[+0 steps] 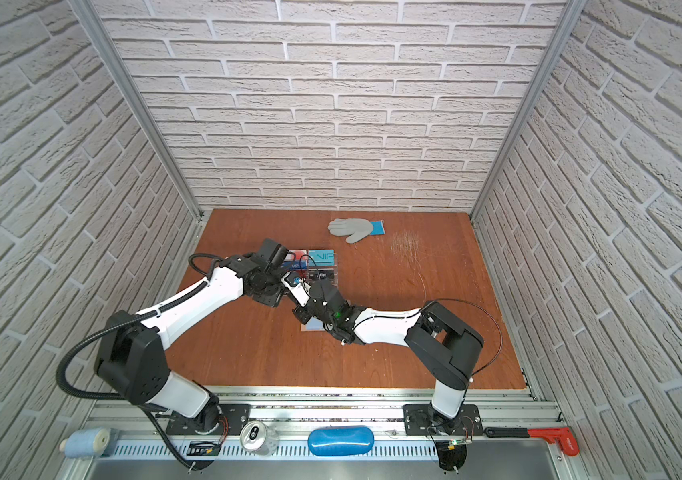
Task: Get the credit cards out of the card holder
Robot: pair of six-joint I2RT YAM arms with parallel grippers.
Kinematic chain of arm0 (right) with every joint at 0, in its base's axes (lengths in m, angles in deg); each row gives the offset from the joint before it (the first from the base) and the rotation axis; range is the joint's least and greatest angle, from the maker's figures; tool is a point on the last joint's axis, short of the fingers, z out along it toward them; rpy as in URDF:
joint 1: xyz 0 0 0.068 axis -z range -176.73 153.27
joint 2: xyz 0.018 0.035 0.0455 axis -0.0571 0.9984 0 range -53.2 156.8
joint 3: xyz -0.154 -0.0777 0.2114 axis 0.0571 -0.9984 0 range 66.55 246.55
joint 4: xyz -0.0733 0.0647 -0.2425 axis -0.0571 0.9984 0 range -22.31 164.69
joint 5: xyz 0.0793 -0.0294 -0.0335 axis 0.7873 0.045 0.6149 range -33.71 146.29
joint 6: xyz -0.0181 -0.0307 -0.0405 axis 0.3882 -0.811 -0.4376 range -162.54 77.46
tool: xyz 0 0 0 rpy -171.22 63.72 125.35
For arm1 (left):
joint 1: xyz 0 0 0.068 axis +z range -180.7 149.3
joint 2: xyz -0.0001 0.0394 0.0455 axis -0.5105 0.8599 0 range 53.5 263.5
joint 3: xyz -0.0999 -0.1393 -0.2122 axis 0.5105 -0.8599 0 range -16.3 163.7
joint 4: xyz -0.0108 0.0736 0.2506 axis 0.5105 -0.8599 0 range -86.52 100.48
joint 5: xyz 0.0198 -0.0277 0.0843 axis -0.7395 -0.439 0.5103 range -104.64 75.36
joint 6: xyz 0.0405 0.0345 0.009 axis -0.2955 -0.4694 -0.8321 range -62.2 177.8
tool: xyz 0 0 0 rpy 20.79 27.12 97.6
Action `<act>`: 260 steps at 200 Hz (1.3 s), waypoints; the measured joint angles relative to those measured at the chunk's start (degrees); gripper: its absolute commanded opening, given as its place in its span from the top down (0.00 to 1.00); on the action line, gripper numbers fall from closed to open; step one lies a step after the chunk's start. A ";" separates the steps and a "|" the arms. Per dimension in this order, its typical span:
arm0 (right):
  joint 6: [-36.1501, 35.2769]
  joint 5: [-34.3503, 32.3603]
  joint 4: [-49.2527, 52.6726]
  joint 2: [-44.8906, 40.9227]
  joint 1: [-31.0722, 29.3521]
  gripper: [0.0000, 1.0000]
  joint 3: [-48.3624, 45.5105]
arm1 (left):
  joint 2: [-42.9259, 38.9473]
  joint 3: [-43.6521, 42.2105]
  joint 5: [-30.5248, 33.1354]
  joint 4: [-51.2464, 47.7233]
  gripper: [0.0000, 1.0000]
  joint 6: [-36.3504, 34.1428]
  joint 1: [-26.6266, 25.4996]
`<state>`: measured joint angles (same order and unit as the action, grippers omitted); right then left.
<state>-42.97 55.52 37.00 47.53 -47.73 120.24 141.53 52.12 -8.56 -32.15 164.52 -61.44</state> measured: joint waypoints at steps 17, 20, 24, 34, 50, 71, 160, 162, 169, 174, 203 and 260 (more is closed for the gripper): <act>0.02 0.00 0.00 0.00 0.00 0.92 0.00 | 0.00 0.00 0.00 0.20 0.94 -0.02 0.00; 0.02 0.00 0.00 0.00 0.00 0.92 0.00 | 0.00 0.00 0.00 0.20 0.94 -0.07 0.00; 0.02 0.02 0.00 0.00 0.00 0.93 0.00 | 0.00 0.00 0.02 0.24 0.94 -0.04 0.02; 0.02 0.15 0.00 0.00 0.00 0.94 0.00 | 0.00 0.00 -0.07 0.28 0.91 -0.11 0.11; 0.13 0.24 0.02 0.00 0.02 0.94 0.00 | 0.00 -0.02 -0.28 0.31 0.85 -0.17 0.26; 0.57 0.26 0.07 0.00 0.13 0.94 0.00 | 0.00 -0.02 -0.70 0.63 0.81 -0.15 0.70; 0.98 2.08 4.07 -0.90 1.55 0.94 -0.04 | -0.61 -0.26 -2.80 3.02 0.45 -4.68 7.26; 0.94 2.10 4.22 -0.98 1.62 0.94 -0.04 | -0.85 -0.37 -2.84 3.26 0.44 -5.18 7.52; 0.81 2.25 4.79 -1.44 1.92 0.94 -0.24 | -1.57 -0.85 -3.02 4.31 0.34 -6.05 8.31; 0.61 2.36 5.09 -1.88 2.12 0.94 -0.44 | -2.29 -1.36 -3.08 5.20 0.29 -6.80 8.81; -0.79 3.89 8.61 -4.72 3.91 0.94 -0.68 | -8.66 -5.53 -3.93 10.82 0.02 -11.98 11.28; -4.42 17.33 16.00 -8.22 12.13 0.94 0.76 | -18.99 -25.20 -11.37 41.83 0.02 -19.52 12.90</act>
<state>-47.38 72.85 53.00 39.31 -35.60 121.00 122.53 26.92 -19.92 9.68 145.00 -48.54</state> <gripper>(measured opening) 0.060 0.982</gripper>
